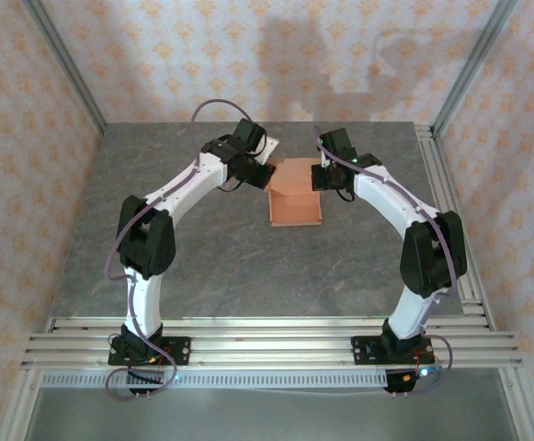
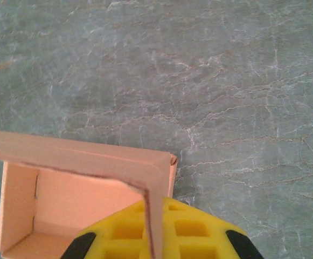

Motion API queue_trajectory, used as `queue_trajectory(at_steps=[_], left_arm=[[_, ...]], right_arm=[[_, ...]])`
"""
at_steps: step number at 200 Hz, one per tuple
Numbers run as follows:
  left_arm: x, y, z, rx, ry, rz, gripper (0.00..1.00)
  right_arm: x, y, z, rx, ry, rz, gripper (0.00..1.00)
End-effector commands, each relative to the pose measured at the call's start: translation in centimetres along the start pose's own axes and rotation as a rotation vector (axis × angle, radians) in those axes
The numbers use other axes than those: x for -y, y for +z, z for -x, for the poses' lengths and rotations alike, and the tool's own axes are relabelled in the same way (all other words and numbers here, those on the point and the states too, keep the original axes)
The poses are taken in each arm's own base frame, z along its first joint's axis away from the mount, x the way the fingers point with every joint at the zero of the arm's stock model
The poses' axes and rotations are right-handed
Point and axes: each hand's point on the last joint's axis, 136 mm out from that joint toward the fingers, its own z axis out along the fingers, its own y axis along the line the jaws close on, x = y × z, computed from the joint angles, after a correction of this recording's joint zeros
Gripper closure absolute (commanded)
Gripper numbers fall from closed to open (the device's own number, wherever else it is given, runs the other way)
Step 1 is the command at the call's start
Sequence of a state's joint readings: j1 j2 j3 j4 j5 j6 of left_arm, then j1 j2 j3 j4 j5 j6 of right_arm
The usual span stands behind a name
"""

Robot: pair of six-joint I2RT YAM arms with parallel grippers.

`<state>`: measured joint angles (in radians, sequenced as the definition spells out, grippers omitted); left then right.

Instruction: Fold the paper box

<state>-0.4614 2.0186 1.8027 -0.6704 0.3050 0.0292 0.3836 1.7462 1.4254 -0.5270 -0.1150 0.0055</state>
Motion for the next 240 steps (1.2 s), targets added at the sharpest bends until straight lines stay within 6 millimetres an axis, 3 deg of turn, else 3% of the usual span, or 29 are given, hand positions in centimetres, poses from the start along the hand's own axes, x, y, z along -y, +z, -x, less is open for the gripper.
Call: queue_trajectory(at_steps=[1,73,240], left_arm=[[0.5,-1.7,1.7,0.085,-0.034,0.036,1.00],[1.8,-2.1,3.0,0.191,-0.139,0.032,1.00],[3.6,2.3,1.9,0.220,-0.303,-0.030,1.00]], right_arm=[[0.2,-1.6,3.2,0.180,0.128,-0.025,1.00],[0.1,-2.2,3.0,0.376,0.199,-0.007,1.00],[-0.6,-0.6,-0.8,0.451,0.099,0.037,1.00]])
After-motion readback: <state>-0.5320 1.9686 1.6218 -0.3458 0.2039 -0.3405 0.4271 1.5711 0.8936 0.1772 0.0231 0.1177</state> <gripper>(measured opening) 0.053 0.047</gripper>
